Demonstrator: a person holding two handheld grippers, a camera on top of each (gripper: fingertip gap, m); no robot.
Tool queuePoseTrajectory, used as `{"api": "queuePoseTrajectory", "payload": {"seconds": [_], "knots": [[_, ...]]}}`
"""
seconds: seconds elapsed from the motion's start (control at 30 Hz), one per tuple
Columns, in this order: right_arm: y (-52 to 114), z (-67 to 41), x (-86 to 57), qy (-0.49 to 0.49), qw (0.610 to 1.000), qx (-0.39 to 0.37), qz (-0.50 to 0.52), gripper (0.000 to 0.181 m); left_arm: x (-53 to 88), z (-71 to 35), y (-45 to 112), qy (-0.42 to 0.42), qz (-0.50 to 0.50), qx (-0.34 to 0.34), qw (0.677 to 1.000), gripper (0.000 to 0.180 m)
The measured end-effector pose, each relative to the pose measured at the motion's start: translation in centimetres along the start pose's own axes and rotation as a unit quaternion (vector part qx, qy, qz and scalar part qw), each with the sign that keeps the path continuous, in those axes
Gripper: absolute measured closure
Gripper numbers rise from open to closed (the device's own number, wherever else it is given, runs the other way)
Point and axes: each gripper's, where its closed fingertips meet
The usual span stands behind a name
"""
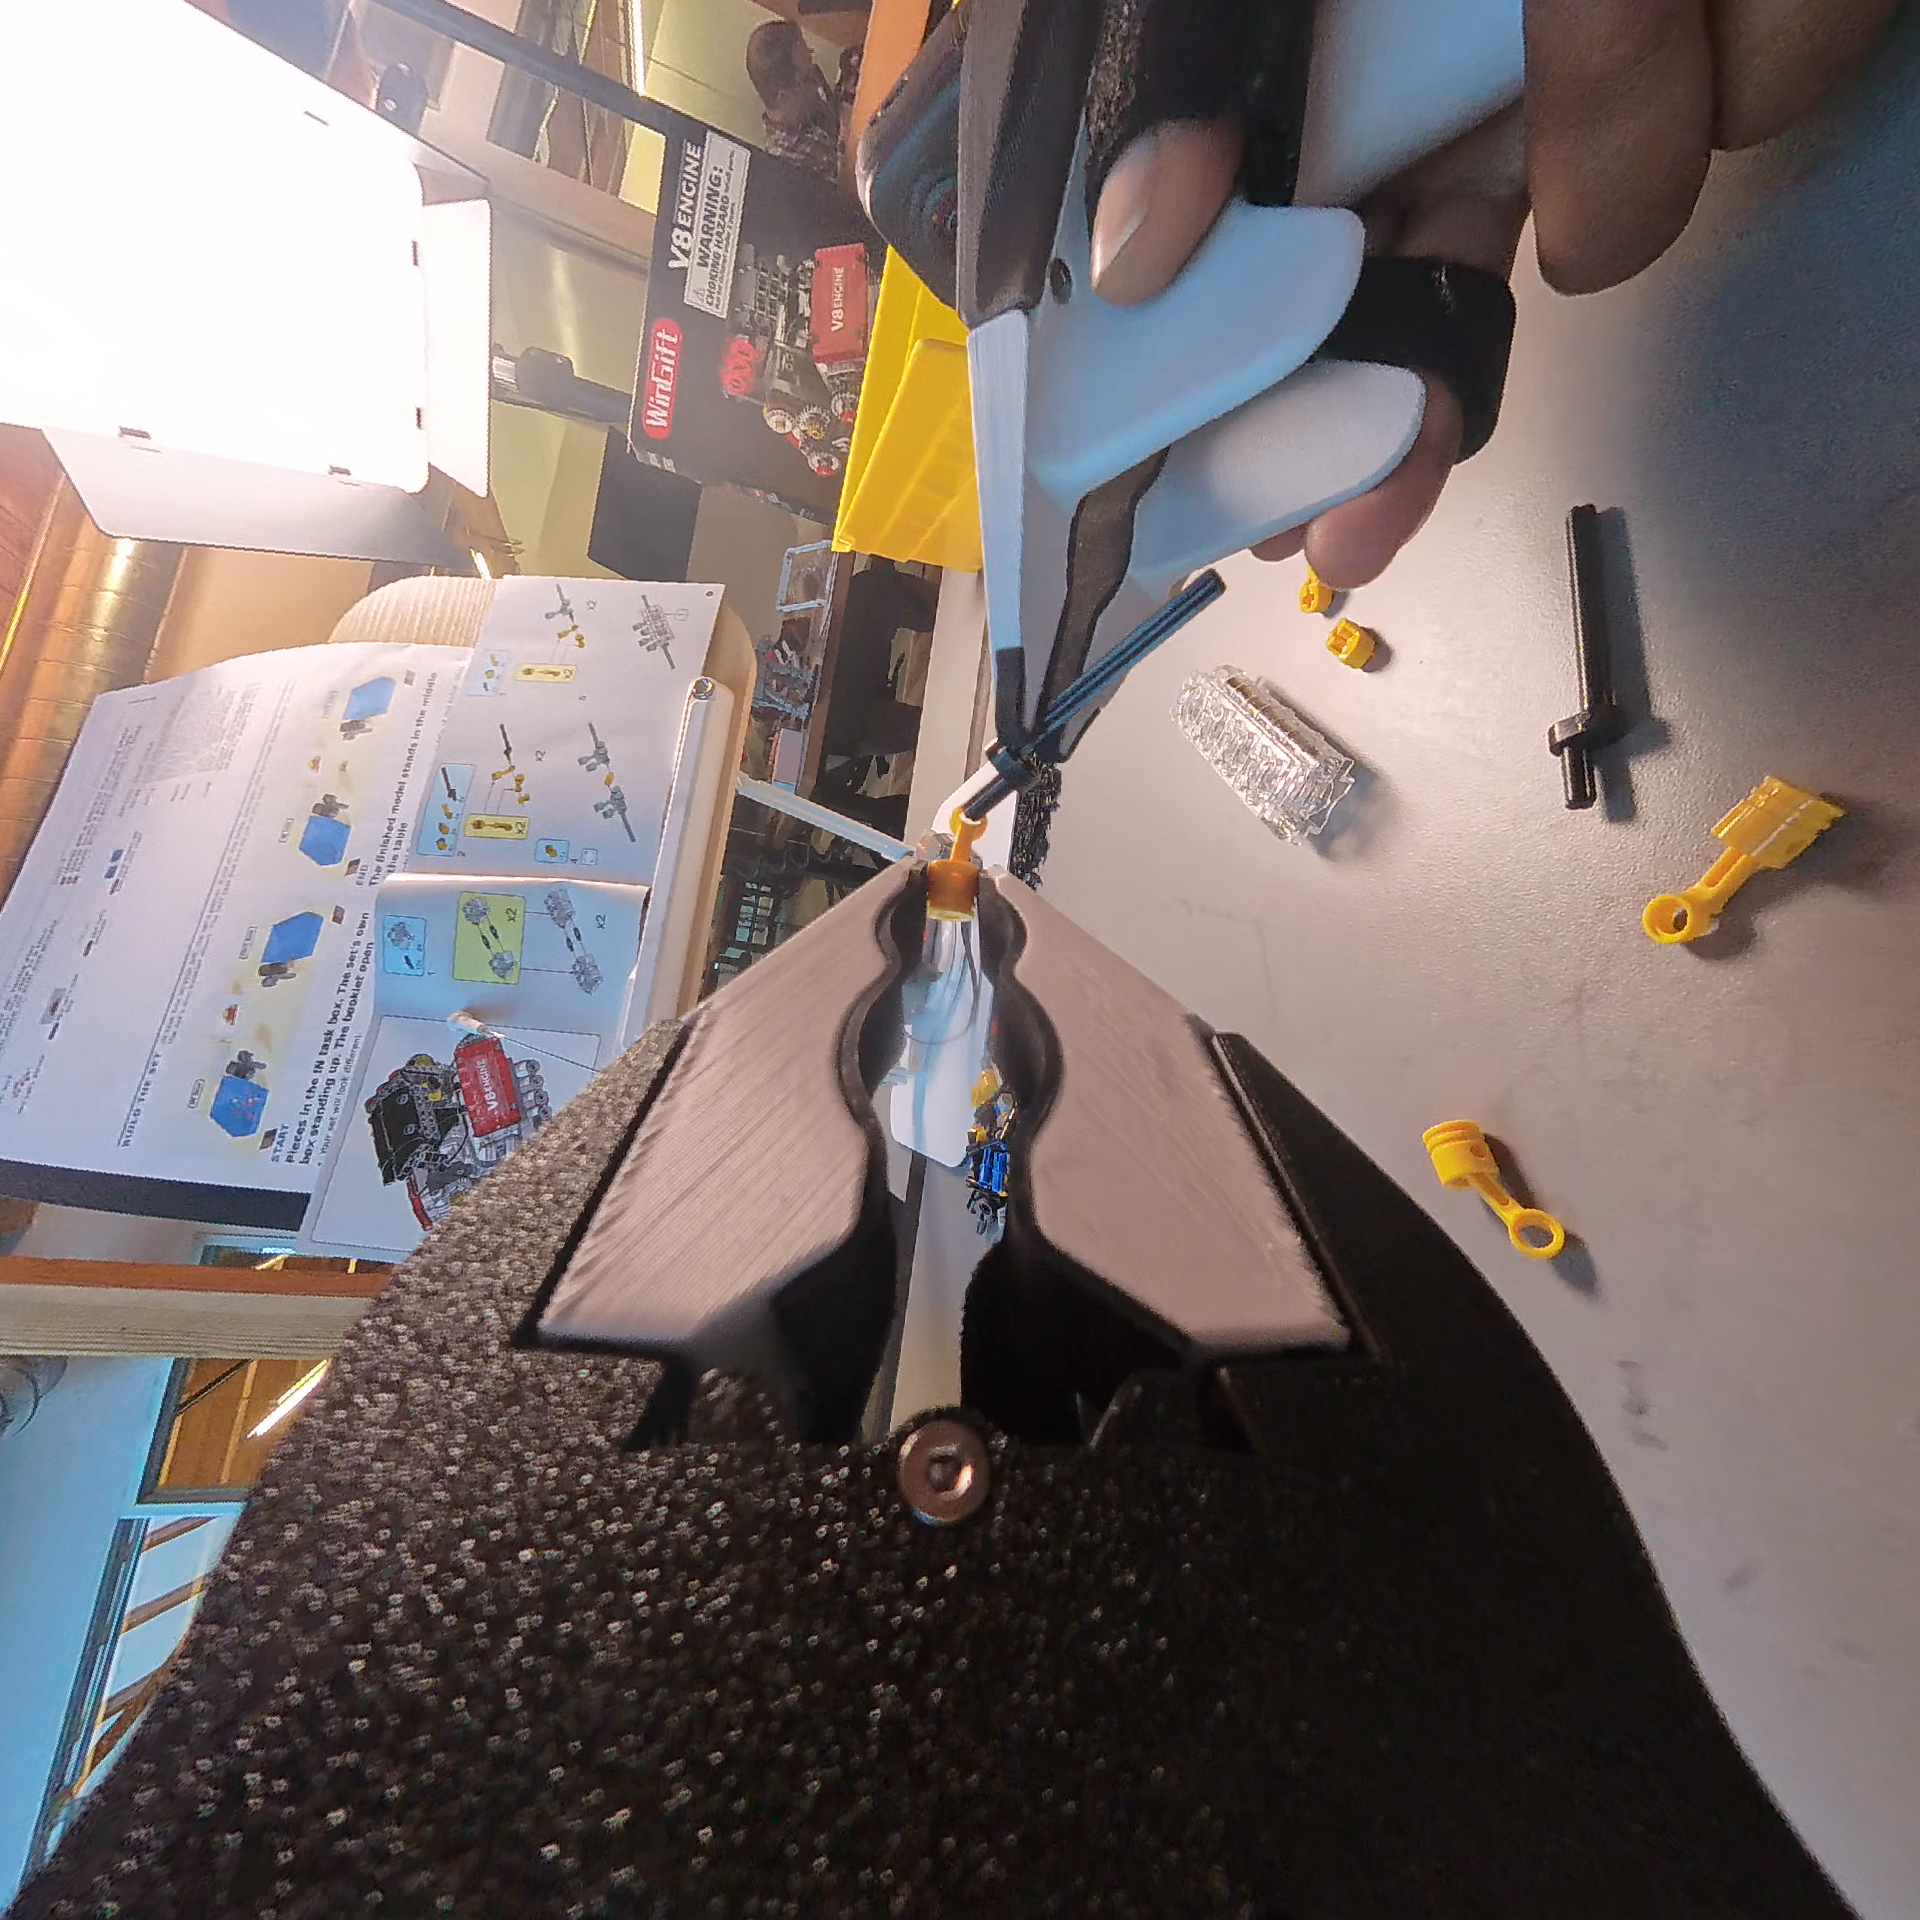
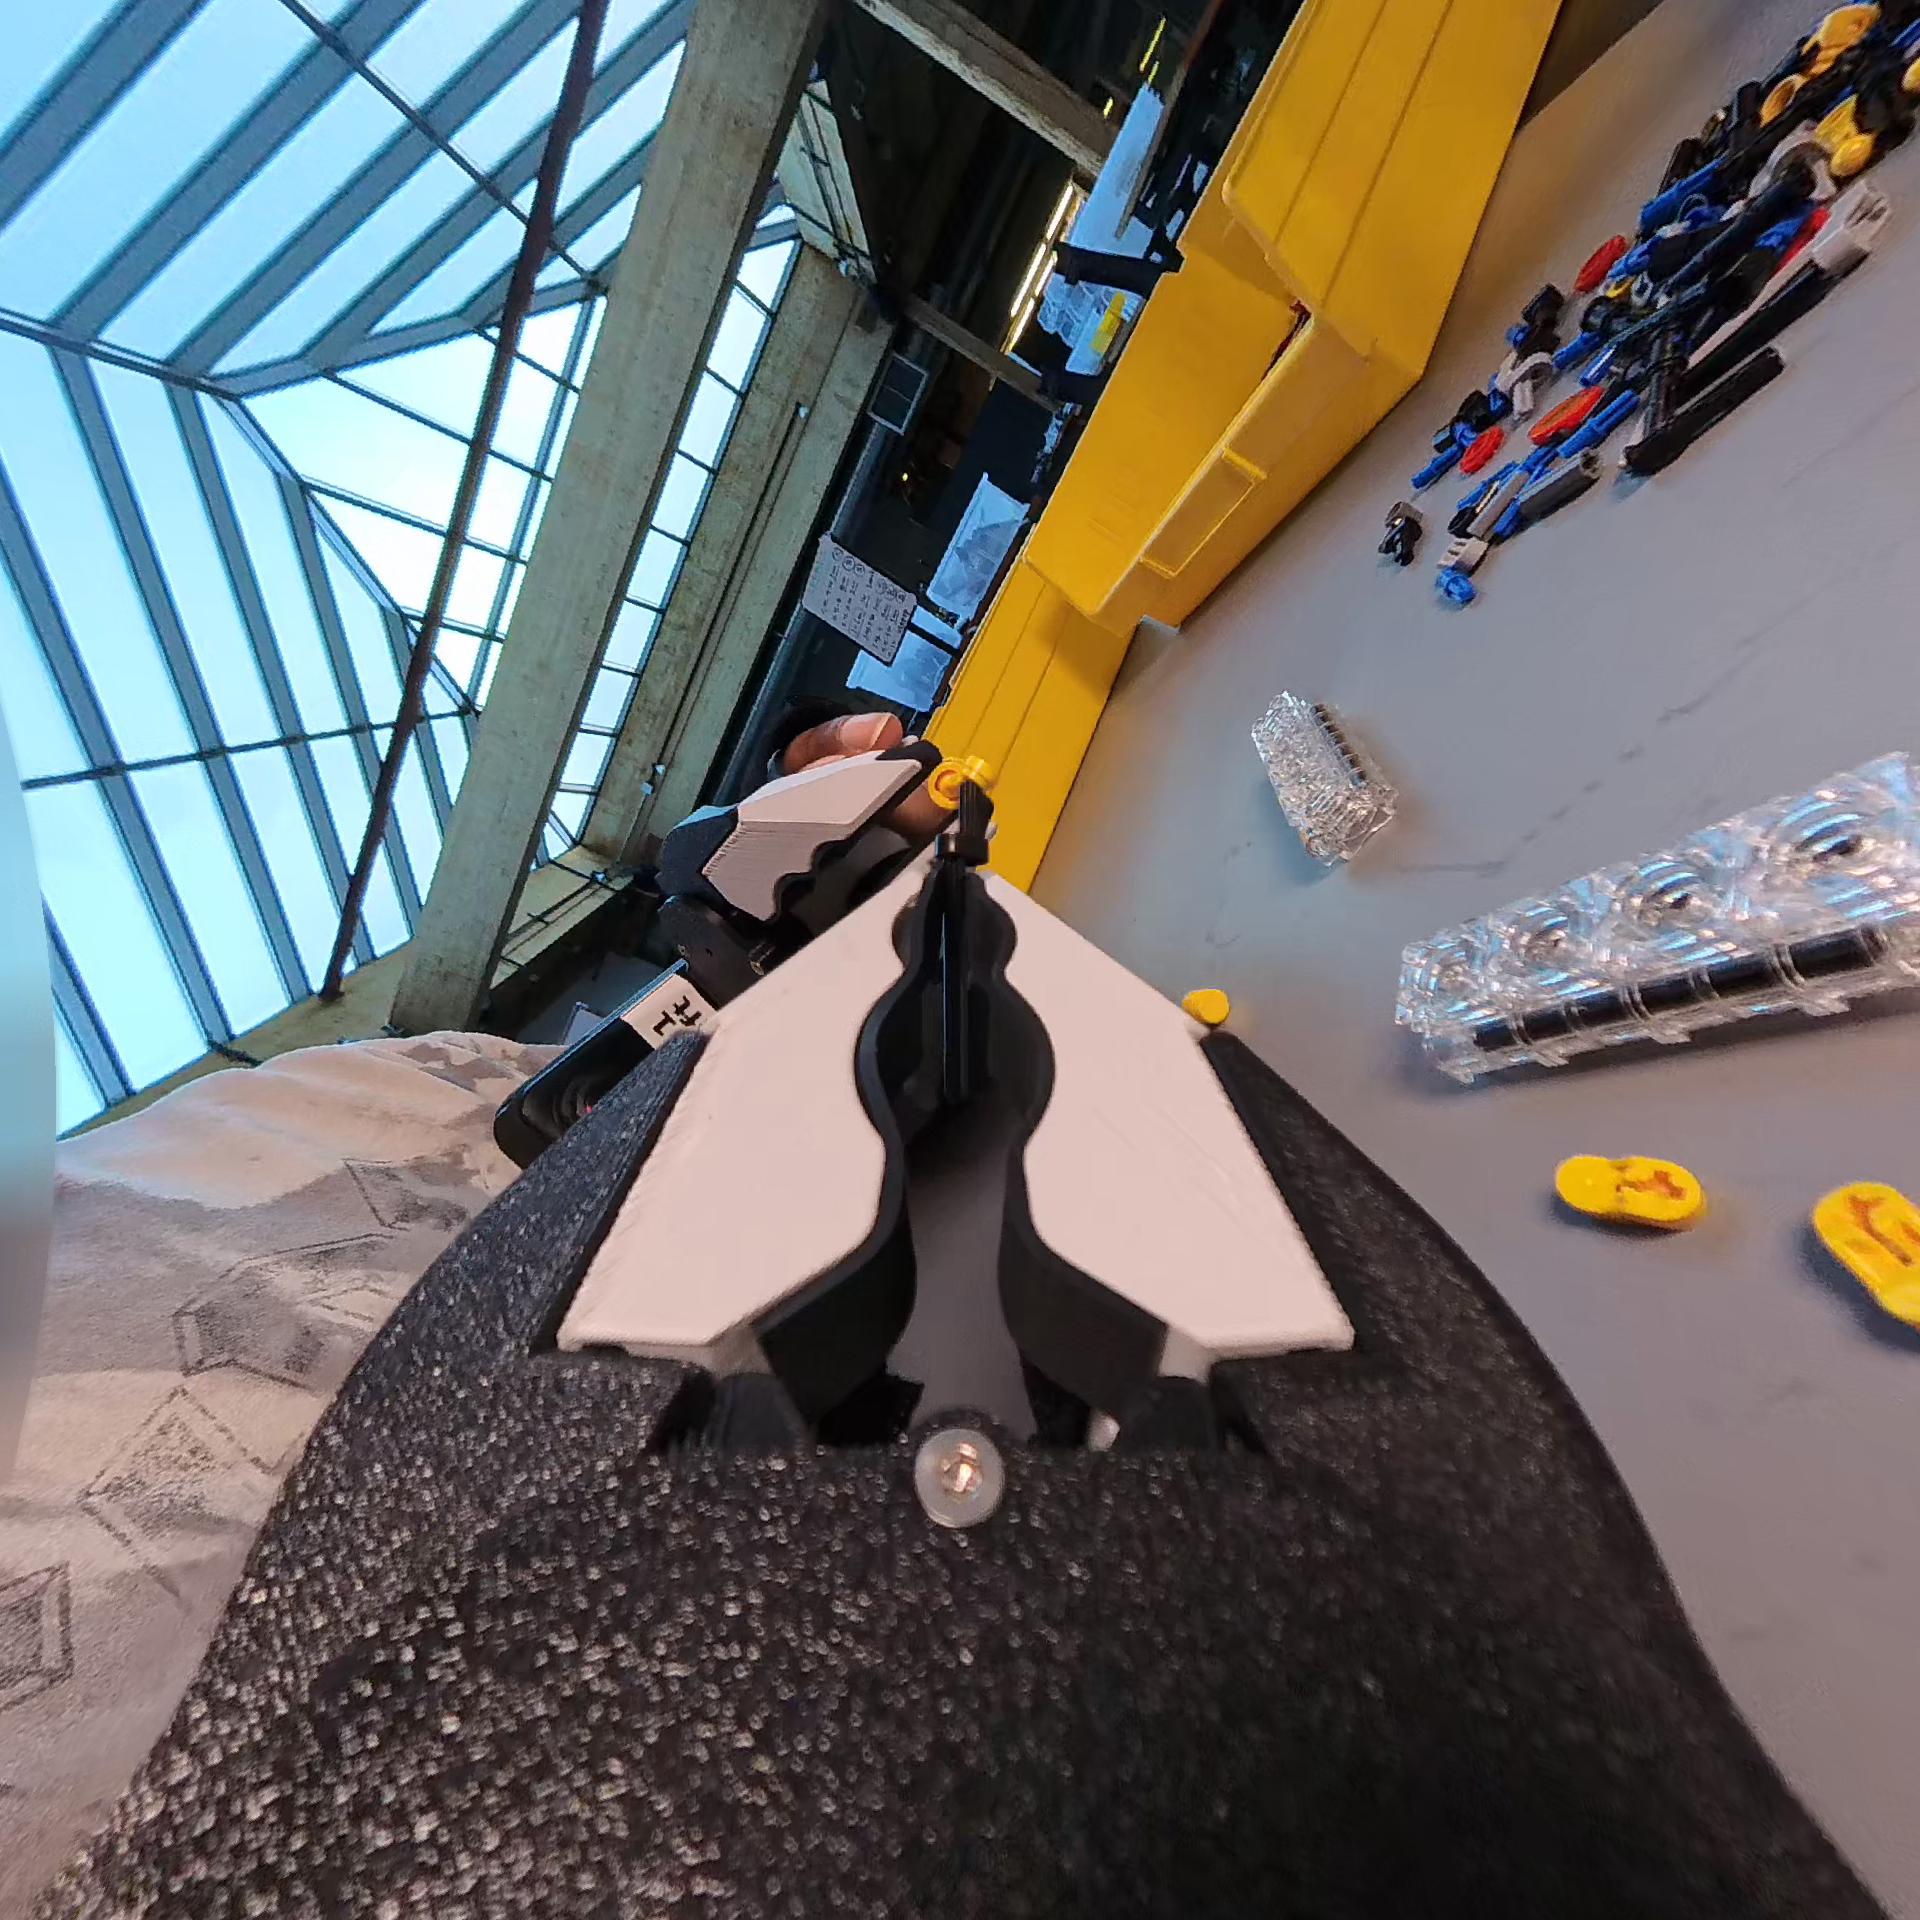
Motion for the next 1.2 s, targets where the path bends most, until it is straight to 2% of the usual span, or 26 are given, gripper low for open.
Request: {"api": "queuePoseTrajectory", "payload": {"seconds": [0.43,0.8,1.13,1.2], "knots": [[0.0,0.6,0.3,0.009,1.000,0.015,-0.010,0.178,0.0,-0.9,-0.5,0.026,0.004,-0.026,0.999,0.173],[0.2,3.2,0.2,-0.003,0.996,0.084,-0.008,0.179,-2.0,-2.4,-2.6,0.158,0.110,-0.081,0.978,0.174],[-0.7,6.3,0.5,-0.138,0.968,0.210,-0.004,0.178,-2.7,-4.1,-4.4,0.218,0.171,-0.130,0.952,0.174],[-0.7,6.4,0.7,-0.143,0.967,0.213,-0.010,0.178,-2.9,-4.5,-4.6,0.224,0.183,-0.138,0.947,0.174]]}}
Point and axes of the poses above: each gripper's, where its closed fingertips meet, y out along the fingers, z out of its underside, x = y × z across the jaws, and after that the axes turned 9 degrees about -x, right-handed
